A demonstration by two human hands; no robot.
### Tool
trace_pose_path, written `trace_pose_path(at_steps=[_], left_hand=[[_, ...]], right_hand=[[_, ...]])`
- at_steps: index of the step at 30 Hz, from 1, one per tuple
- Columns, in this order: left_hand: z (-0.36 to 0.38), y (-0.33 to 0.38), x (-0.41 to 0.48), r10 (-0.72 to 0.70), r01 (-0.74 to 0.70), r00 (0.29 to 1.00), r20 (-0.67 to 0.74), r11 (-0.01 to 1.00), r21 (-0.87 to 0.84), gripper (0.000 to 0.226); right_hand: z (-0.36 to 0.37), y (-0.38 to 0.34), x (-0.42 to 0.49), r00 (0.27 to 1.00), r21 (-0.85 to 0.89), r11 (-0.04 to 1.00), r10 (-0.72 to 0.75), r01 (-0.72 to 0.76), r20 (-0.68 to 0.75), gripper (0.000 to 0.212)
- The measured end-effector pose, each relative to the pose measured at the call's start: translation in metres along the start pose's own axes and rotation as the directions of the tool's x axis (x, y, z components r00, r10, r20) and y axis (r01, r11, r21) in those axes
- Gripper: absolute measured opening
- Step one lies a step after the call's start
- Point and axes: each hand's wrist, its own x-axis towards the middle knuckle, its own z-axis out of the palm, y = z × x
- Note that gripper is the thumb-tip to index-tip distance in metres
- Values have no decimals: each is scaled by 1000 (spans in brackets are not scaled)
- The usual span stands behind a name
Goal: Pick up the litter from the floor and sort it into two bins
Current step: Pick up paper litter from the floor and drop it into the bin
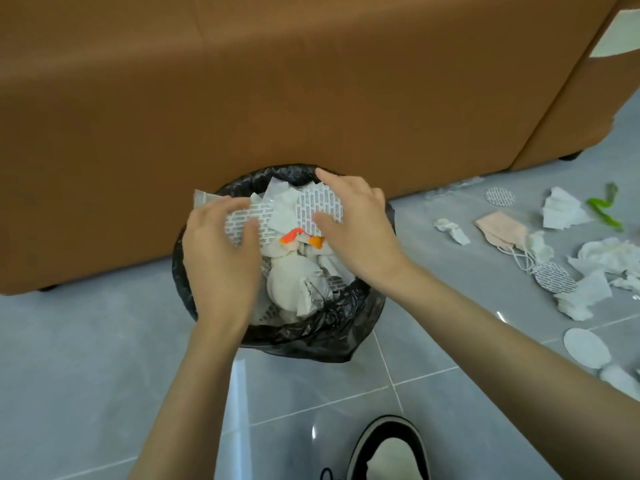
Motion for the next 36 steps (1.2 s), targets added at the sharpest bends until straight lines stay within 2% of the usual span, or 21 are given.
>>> trace_pose_path(at_steps=[3, 5, 6, 9, 11, 13, 15, 17, 22, 27, 29, 31, 34, 36], left_hand=[[2, -3, -4, 70, -79, 996, 52, 980, 183, 23], [4, -6, -4, 138, -158, 986, 92, 953, 258, 22], [6, -9, -4, 158, -186, 979, 125, 948, 259, 22], [11, -13, -3, 165, -208, 964, 209, 957, 202, 23], [15, -15, -4, 160, -212, 958, 238, 954, 210, 23], [17, -16, -5, 129, -196, 953, 274, 953, 232, 26], [20, -19, -4, 87, -167, 949, 304, 954, 248, 23], [21, -21, -3, 49, -147, 938, 342, 953, 266, 26], [23, -29, 3, -21, -114, 892, 452, 956, 270, 30], [24, -27, 3, -36, -187, 821, 570, 926, 327, 41], [22, -28, 4, -25, -200, 814, 580, 926, 320, 42], [20, -29, 6, -20, -191, 823, 568, 931, 310, 43], [15, -24, 8, -21, -125, 881, 473, 953, 276, 45], [10, -14, 6, 16, -130, 903, 429, 963, 238, 43]], right_hand=[[8, 4, -1, 981, -254, 965, -105, 62, -163, 54], [10, 8, -1, 946, -365, 925, -208, 107, -250, 45], [9, 9, -1, 943, -380, 917, -226, 121, -246, 38], [7, 11, 2, 986, -328, 939, -143, 106, -90, 16], [9, 12, 5, 992, -422, 898, -118, 125, 43, 15], [13, 13, 7, 975, -538, 818, -122, 204, 183, 16], [12, 11, 7, 945, -583, 764, -104, 276, 311, 13], [7, 7, 7, 901, -596, 729, -66, 337, 429, 20], [11, 3, 14, 815, -660, 629, 71, 411, 575, 38], [14, -1, 17, 754, -700, 570, 199, 431, 626, 36], [12, -3, 15, 764, -691, 584, 176, 427, 621, 35], [7, -3, 11, 802, -673, 594, 78, 440, 593, 36], [-3, 1, 3, 858, -644, 631, -67, 432, 509, 28], [-8, 4, 1, 888, -650, 637, -131, 415, 440, 26]])
